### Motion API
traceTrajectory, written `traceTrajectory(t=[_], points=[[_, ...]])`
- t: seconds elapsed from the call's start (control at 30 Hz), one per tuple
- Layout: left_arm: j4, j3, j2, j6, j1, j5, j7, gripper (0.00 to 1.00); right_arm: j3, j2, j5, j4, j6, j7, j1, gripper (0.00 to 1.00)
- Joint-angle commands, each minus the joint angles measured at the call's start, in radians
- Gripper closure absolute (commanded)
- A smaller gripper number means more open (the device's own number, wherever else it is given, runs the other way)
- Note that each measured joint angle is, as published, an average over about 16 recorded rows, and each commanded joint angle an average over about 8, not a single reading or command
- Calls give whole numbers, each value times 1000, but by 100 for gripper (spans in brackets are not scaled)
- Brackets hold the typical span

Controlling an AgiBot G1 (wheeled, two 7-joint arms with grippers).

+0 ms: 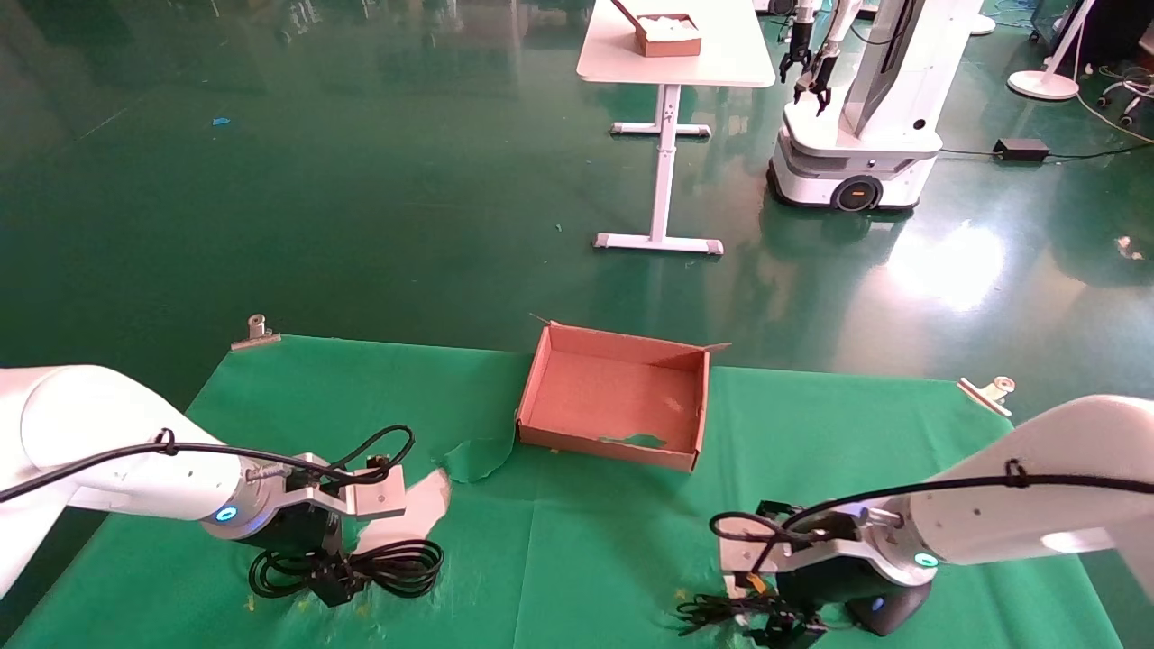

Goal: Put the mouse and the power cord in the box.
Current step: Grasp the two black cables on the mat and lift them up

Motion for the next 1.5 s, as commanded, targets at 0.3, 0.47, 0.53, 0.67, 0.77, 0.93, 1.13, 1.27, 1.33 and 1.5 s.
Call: traceTrajectory(t=[0.3, 0.47, 0.53, 0.67, 0.77, 0.93, 1.13, 1.27, 1.33, 1.5], points=[[7, 0, 2, -2, -2, 0, 3, 100, -11, -20, -20, -34, 16, -3, 5, 100], [5, 0, 2, -2, -2, -1, 3, 100, -9, -15, -17, -27, 13, -3, 4, 100], [4, 0, 1, -2, -2, -1, 3, 100, -8, -14, -16, -25, 12, -3, 4, 100], [3, -1, 1, -2, -2, -2, 3, 100, -7, -12, -14, -21, 10, -4, 3, 100], [3, -1, 1, -2, -2, -2, 3, 100, -7, -10, -13, -19, 9, -4, 3, 100], [2, -1, 1, -2, -2, -2, 2, 100, -6, -9, -12, -17, 8, -4, 3, 100], [2, 0, 1, -2, -1, -3, 2, 100, -6, -8, -10, -14, 7, -4, 3, 100], [1, -1, 0, -2, -1, -3, 2, 100, -5, -7, -10, -14, 7, -4, 2, 100], [1, -1, 0, -2, -1, -3, 2, 100, -5, -7, -10, -13, 7, -4, 2, 100], [1, -1, 0, -3, -1, -2, 2, 100, -5, -7, -9, -13, 6, -4, 2, 100]])
